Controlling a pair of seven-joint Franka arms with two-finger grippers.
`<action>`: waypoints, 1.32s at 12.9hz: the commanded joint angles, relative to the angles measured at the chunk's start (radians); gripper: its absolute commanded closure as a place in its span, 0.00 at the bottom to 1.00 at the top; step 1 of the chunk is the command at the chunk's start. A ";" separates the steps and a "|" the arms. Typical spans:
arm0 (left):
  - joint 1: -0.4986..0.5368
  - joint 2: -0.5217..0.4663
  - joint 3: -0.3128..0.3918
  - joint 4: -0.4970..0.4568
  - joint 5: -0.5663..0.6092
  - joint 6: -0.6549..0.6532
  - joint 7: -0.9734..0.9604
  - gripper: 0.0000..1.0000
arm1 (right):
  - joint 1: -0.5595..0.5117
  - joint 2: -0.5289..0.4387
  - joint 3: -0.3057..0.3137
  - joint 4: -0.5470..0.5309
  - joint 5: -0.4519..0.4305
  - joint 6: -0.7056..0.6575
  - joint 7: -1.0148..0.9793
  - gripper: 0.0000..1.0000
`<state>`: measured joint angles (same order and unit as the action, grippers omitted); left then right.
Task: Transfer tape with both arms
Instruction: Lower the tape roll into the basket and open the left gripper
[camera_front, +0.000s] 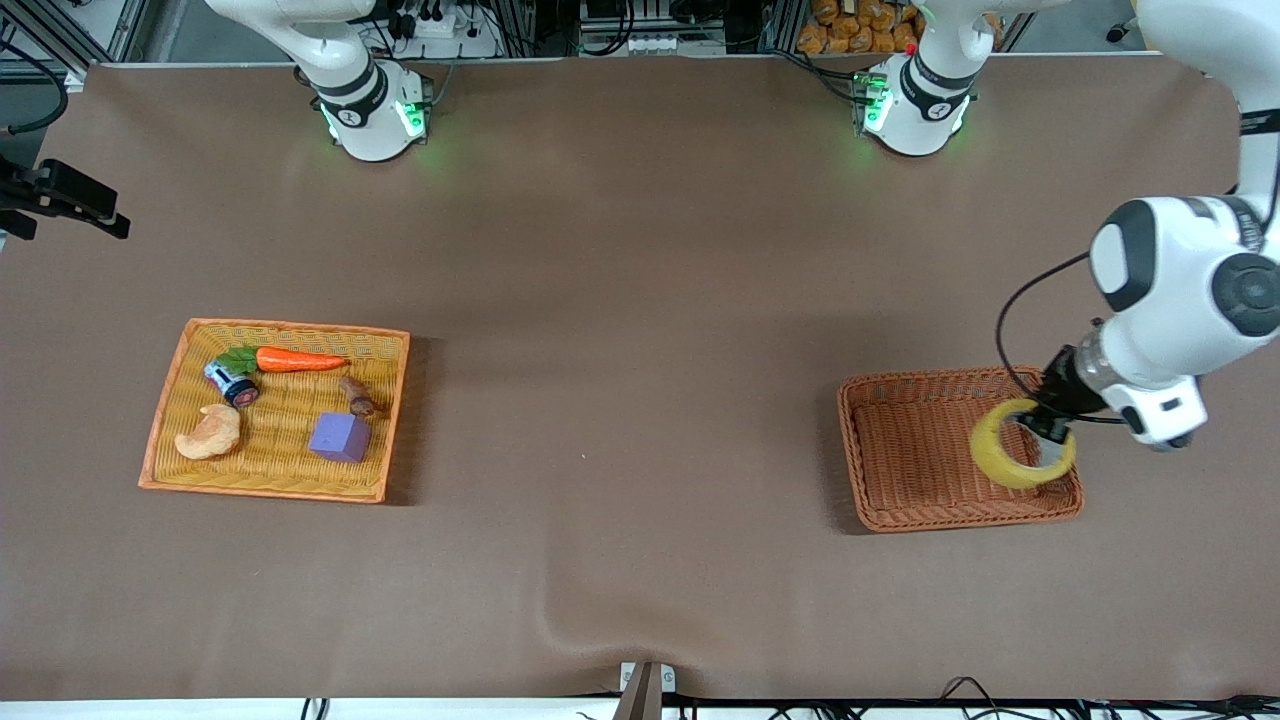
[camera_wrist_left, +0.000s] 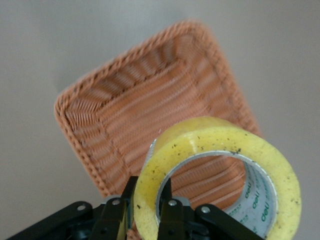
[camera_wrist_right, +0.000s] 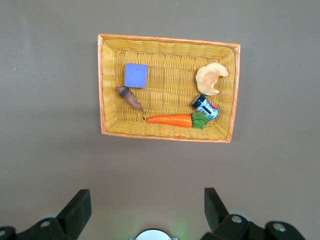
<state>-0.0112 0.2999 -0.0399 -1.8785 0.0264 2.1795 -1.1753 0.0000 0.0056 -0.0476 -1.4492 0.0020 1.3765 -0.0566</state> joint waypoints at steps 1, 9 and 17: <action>-0.025 0.065 -0.026 -0.008 0.038 0.026 0.013 1.00 | 0.041 -0.021 -0.030 -0.022 -0.005 0.012 -0.017 0.00; -0.027 0.211 -0.021 0.075 0.089 0.036 -0.075 1.00 | 0.032 -0.018 -0.031 -0.022 -0.004 0.015 -0.017 0.00; -0.019 0.164 -0.021 0.097 0.151 0.031 -0.052 0.00 | 0.038 -0.019 -0.026 -0.022 0.001 -0.002 -0.017 0.00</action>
<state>-0.0331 0.5069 -0.0579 -1.8039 0.1146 2.2196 -1.2215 0.0271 0.0056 -0.0704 -1.4526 0.0023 1.3793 -0.0669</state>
